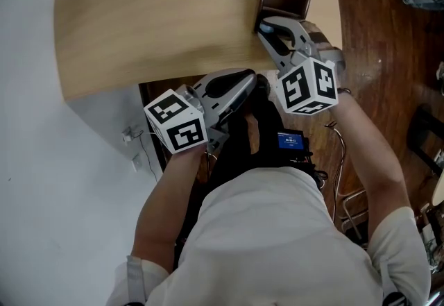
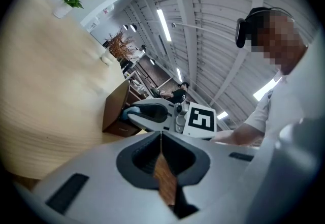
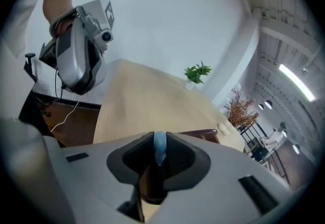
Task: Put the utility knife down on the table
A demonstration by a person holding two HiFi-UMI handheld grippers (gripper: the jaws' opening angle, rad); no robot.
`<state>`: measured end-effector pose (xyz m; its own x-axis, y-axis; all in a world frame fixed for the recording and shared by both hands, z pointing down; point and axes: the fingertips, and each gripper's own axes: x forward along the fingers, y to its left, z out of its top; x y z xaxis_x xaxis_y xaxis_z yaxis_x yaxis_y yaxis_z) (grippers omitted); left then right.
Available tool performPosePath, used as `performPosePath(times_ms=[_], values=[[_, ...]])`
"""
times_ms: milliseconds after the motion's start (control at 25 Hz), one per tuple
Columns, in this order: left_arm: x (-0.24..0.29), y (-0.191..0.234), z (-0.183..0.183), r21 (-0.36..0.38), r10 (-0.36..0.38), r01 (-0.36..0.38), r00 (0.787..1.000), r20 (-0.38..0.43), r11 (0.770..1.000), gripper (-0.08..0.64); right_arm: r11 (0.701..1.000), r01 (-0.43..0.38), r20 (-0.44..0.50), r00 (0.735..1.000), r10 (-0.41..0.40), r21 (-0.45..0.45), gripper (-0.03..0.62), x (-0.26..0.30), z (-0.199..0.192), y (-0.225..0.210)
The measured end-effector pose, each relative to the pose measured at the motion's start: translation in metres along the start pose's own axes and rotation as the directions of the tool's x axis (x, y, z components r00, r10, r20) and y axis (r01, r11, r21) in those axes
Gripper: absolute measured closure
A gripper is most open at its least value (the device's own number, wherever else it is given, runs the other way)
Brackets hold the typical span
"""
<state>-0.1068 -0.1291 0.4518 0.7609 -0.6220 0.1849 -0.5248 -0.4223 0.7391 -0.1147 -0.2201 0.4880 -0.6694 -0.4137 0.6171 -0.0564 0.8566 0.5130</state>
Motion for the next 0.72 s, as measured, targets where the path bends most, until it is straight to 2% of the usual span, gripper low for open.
performPosePath(times_ms=[160, 360, 480, 560, 720], values=[[-0.004, 0.002, -0.002, -0.019, 0.014, -0.014, 1.000, 0.001, 1.000, 0.555, 0.999, -0.003, -0.003, 1.000, 0.003, -0.038, 0.522, 0.004, -0.004, 0.010], [0.001, -0.001, -0.002, -0.026, 0.002, -0.002, 1.000, -0.006, 1.000, 0.555, 0.998, -0.034, -0.013, 0.999, 0.035, 0.047, 0.522, 0.003, -0.015, 0.016], [0.002, -0.004, 0.007, -0.006, -0.007, 0.007, 1.000, 0.000, 1.000, 0.555, 0.996, -0.037, -0.019, 0.999, 0.038, 0.078, 0.520, 0.006, -0.015, 0.010], [0.001, -0.007, 0.010, 0.000, -0.010, 0.010, 1.000, -0.004, 1.000, 0.555, 0.994, -0.039, -0.020, 0.999, 0.041, 0.103, 0.469, 0.005, -0.014, 0.008], [0.002, -0.011, 0.012, 0.000, -0.018, 0.018, 1.000, -0.016, 1.000, 0.555, 0.987, -0.029, -0.034, 0.999, 0.035, 0.161, 0.431, 0.000, -0.018, 0.003]])
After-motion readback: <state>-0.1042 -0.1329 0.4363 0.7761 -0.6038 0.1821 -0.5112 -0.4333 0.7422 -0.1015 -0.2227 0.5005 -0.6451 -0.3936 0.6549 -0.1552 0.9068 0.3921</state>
